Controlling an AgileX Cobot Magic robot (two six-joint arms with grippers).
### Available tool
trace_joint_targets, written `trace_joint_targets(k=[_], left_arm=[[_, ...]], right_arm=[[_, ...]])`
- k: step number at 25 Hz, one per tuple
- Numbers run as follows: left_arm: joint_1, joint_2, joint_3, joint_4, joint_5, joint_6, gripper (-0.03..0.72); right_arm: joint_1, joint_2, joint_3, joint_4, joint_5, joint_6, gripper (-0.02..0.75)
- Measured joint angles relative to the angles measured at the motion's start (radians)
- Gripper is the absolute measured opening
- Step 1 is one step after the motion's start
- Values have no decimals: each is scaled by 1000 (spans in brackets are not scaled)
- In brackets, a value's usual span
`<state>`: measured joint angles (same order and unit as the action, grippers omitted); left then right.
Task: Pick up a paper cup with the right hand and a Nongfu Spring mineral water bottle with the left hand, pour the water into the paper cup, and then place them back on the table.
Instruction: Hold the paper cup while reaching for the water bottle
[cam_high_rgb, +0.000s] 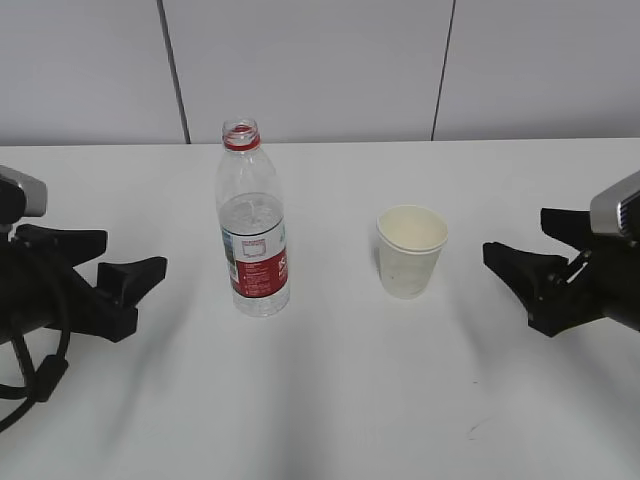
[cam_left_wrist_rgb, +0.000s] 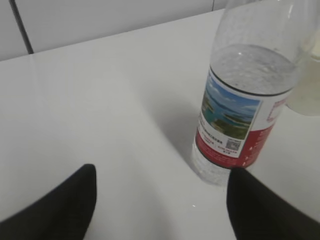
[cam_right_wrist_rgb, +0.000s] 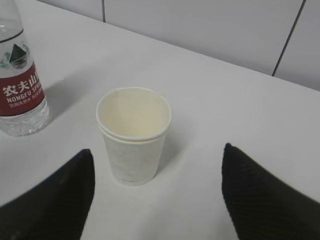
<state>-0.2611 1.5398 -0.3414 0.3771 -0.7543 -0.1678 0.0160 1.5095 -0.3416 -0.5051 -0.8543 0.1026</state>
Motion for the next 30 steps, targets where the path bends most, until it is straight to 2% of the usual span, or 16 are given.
trace_joint_targets(k=[3, 11, 23, 30], left_arm=[[0, 38, -3, 42, -64, -20, 499], [0, 174, -21, 57, -280, -32, 499], [-1, 280, -165, 221, -265, -125, 499], [-53, 318, -216, 241, -260, -137, 499]], right_arm=[[0, 23, 0, 0, 0, 2, 587], [0, 86, 0, -36, -76, 2, 587], [0, 158, -2, -36, -151, 2, 587], [0, 158, -7, -36, -165, 2, 587]])
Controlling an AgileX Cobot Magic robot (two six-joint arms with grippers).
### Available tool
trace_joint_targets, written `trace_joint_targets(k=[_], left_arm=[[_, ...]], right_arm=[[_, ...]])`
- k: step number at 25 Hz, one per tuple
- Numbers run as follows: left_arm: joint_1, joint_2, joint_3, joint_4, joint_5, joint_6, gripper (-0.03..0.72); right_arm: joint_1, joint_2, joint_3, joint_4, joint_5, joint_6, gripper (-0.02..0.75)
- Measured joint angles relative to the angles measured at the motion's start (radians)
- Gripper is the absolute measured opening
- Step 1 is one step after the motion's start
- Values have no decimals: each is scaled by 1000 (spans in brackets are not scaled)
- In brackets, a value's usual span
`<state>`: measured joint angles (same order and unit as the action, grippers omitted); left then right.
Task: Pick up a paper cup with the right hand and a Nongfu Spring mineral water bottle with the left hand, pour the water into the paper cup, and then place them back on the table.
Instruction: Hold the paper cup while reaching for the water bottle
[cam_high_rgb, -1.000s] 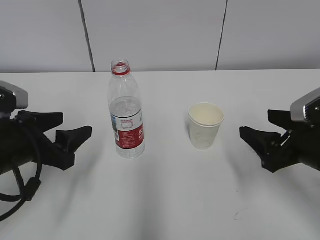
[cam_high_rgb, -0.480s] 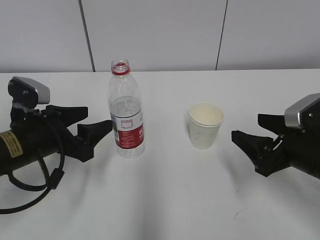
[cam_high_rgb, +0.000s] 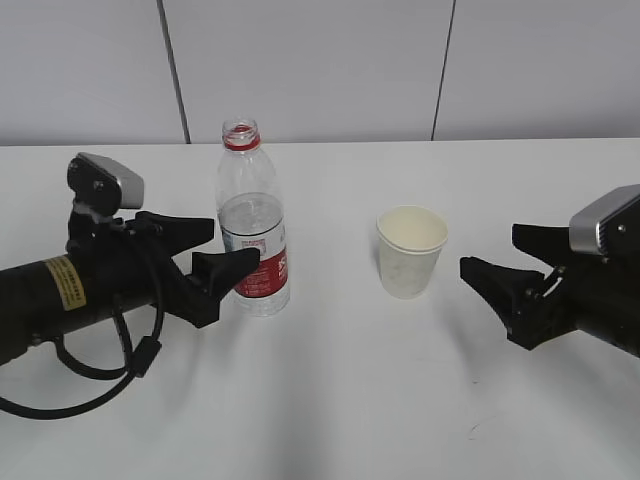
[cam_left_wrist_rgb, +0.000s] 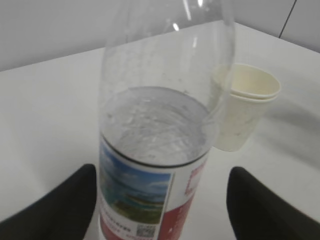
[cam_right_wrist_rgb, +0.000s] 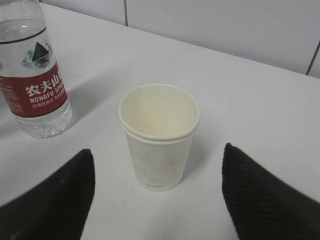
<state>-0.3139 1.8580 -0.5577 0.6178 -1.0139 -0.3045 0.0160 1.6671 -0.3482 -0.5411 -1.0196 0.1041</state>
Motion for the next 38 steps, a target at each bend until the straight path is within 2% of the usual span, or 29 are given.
trace_joint_targets(k=[5, 18, 20, 26, 32, 38], left_arm=[[-28, 75, -59, -2, 0, 0, 499], [-32, 155, -167, 1, 13, -1, 499], [-33, 155, -167, 1, 13, -1, 484], [-33, 155, -167, 2, 14, -3, 347], [-33, 155, -167, 2, 14, -4, 324], [-33, 155, -167, 2, 14, -4, 321]], right_arm=[[0, 0, 0, 0, -2, 0, 587], [0, 0, 0, 0, -2, 0, 587], [0, 0, 0, 0, -4, 0, 587], [0, 14, 0, 3, -10, -2, 587], [0, 158, -4, 69, -97, -81, 587], [0, 341, -79, 73, -114, -153, 587]])
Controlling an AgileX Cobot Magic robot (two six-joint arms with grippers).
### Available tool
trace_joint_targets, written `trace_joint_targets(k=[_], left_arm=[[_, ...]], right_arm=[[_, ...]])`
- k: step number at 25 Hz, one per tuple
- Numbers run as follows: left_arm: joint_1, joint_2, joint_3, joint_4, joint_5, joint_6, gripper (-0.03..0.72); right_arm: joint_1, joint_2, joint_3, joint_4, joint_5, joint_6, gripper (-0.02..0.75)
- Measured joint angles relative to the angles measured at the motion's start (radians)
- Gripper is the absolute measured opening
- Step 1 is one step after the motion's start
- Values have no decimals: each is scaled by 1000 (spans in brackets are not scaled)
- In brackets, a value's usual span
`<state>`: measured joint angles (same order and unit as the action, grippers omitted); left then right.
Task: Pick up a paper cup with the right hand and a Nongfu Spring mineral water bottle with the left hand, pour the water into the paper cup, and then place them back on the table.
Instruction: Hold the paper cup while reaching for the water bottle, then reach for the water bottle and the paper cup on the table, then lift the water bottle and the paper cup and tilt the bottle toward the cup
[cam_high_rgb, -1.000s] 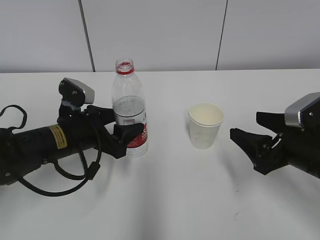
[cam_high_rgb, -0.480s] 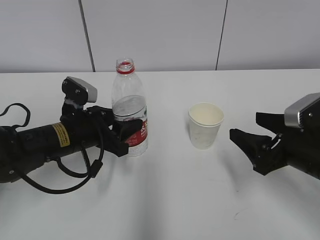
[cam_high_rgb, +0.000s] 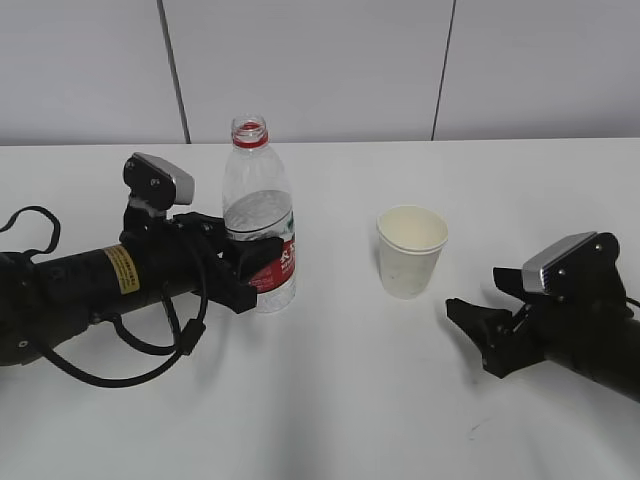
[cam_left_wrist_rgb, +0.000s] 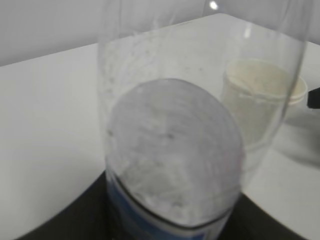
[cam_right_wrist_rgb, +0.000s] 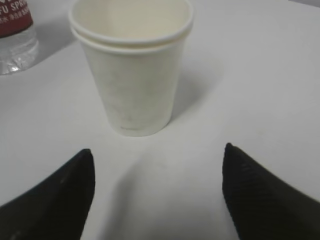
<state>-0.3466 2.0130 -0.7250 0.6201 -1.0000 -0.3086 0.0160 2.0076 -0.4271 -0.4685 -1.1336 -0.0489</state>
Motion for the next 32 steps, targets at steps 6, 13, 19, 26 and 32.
trace_joint_targets(k=[6, 13, 19, 26, 32], left_arm=[[0, 0, 0, 0, 0, 0, 319], [0, 0, 0, 0, 0, 0, 319], [0, 0, 0, 0, 0, 0, 319], [0, 0, 0, 0, 0, 0, 318], [0, 0, 0, 0, 0, 0, 316]], right_arm=[[0, 61, -78, -20, -6, -4, 587], [0, 76, -170, -131, -10, 21, 587], [0, 137, -243, -189, -10, 85, 587], [12, 199, -339, -226, -10, 125, 587], [61, 199, -382, -230, -10, 127, 587]])
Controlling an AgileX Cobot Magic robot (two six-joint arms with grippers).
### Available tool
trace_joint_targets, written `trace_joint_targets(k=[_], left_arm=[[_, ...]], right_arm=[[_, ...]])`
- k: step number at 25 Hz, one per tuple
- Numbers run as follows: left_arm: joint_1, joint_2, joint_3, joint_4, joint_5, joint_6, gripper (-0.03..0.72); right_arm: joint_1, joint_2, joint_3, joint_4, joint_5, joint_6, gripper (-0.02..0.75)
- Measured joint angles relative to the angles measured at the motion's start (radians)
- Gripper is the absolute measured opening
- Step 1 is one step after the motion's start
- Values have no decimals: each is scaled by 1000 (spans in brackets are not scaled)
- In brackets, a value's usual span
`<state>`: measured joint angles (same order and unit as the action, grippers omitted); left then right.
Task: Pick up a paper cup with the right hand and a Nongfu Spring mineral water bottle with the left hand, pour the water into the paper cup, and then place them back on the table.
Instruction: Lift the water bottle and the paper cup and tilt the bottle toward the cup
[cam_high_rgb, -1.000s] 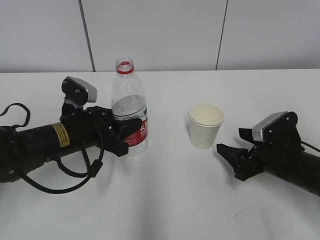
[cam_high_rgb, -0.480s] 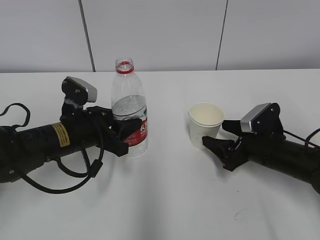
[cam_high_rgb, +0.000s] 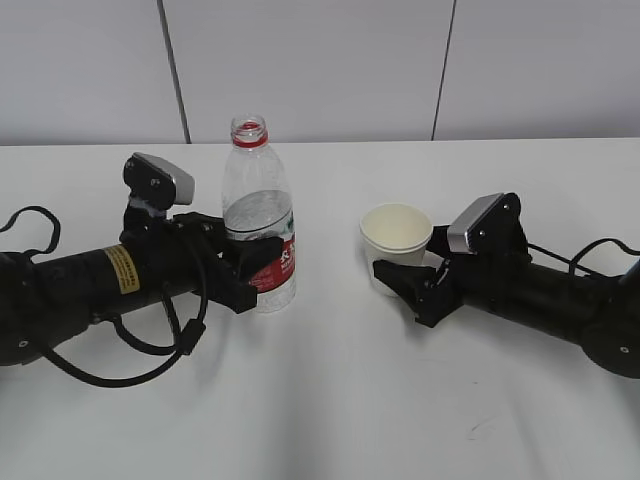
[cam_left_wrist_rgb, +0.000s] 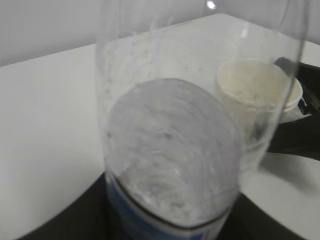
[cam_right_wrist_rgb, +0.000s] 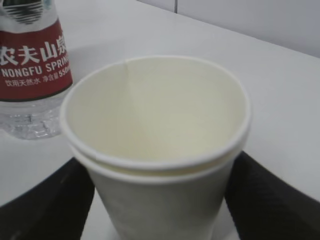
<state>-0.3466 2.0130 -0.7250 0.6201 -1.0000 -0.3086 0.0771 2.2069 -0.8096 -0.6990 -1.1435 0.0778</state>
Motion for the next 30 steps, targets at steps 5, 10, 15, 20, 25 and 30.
trace_joint_targets(k=[5, 10, 15, 20, 25, 30], left_arm=[[0, 0, 0, 0, 2, 0, 316], [0, -1, -9, 1, 14, 0, 316], [0, -25, -46, 14, 114, 9, 313], [-1, -80, -92, 26, 282, 50, 314], [-1, -130, -142, 36, 448, 123, 314], [-1, -154, -203, 55, 538, 146, 314]], right_arm=[[4, 0, 0, 9, 0, 0, 587], [4, 1, 0, 44, 0, 0, 489], [4, 1, -4, 41, 0, 1, 418], [4, 1, -52, -38, 0, 20, 412], [4, 1, -86, -102, 0, 63, 411], [4, 1, -90, -133, 0, 89, 411]])
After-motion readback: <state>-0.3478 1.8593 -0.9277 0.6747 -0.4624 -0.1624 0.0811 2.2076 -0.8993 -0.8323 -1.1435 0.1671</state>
